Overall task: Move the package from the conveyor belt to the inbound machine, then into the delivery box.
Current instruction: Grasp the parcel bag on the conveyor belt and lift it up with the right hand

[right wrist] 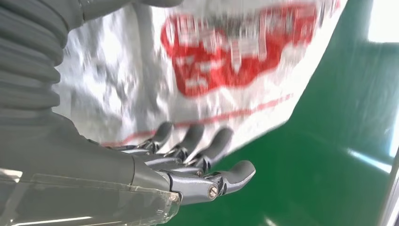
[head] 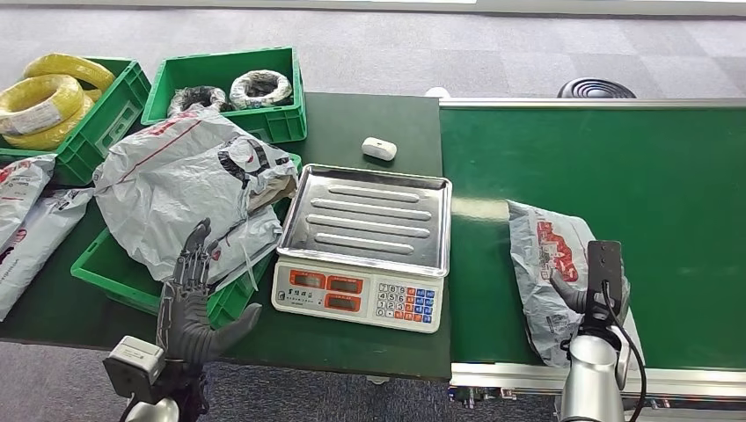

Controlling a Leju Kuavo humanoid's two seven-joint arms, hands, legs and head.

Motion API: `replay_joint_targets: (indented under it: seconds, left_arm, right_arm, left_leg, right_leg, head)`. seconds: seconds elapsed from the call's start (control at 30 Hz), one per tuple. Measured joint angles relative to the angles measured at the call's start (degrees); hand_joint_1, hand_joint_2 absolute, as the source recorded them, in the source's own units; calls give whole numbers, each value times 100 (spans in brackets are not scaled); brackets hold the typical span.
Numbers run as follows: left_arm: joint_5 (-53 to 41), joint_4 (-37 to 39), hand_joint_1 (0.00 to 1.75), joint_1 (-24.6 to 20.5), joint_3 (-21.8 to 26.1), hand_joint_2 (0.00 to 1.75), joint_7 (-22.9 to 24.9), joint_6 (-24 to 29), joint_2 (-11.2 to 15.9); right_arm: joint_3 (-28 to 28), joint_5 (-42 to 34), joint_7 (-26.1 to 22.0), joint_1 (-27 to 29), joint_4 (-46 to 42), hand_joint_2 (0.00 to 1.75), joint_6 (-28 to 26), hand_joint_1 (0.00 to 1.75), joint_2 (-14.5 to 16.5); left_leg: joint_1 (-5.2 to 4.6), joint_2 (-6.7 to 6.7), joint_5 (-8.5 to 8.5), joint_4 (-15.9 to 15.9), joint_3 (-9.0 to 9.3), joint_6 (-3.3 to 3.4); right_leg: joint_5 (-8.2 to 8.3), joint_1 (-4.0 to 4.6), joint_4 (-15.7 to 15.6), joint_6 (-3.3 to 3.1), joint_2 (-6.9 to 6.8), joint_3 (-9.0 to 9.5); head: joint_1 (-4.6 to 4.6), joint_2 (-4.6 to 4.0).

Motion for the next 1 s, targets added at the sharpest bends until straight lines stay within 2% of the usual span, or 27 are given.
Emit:
replay_joint_targets:
  seconds: [0.17, 0.37, 0.5, 0.67, 0.9, 0.93, 1.0]
  left_arm:
    - [-60, -39, 0, 1, 34, 175, 19, -43, -63]
    - [-64, -32, 0, -14, 57, 175, 20, -50, -79]
    - [9, 53, 0, -100, 51, 175, -24, -13, -55]
    - [329, 322, 0, -246, -65, 175, -240, 225, 119]
    - [457, 456, 0, -277, -247, 175, -271, 385, 261]
    - [462, 459, 0, -273, -261, 175, -271, 398, 273]
    - [466, 458, 0, -256, -279, 175, -268, 415, 290]
  right_arm:
    - [332, -74, 30, 226, -133, 175, 80, 0, 296]
    - [654, -89, 112, 300, 104, 175, 111, 0, 396]
    - [735, -103, 109, 240, 475, 175, 42, 0, 388]
    - [777, -44, 95, 24, 1105, 175, -304, 0, 290]
    - [806, 111, 233, -286, 1771, 175, -588, 0, 130]
    - [811, 137, 242, -313, 1839, 175, -607, 38, 113]
    - [826, 172, 247, -359, 1960, 175, -619, 125, 89]
  left_leg:
    - [1, 0, 0, -1, 0, 0]
    - [0, 1, 0, -1, 0, 0]
    - [0, 1, 0, -1, 2, 0]
    - [1, 1, 0, -1, 9, 0]
    - [1, 0, 0, -1, 27, 0]
    - [1, 0, -1, -1, 31, 1]
    - [0, 0, -1, -1, 42, 1]
  right_leg:
    - [0, 2, 1, 0, 0, 0]
    - [0, 0, 0, 0, 0, 0]
    - [0, 0, 0, 0, 0, 1]
    - [0, 1, 0, -1, 0, 5]
    - [-1, 1, -4, 0, 0, 21]
    - [-2, 0, -5, 0, 0, 25]
    - [-2, 0, -7, 1, 0, 36]
  head:
    - [-1, 0]
    - [0, 0]
    - [1, 0]
    - [0, 0]
    - [1, 0]
    - [1, 0]
    - [1, 0]
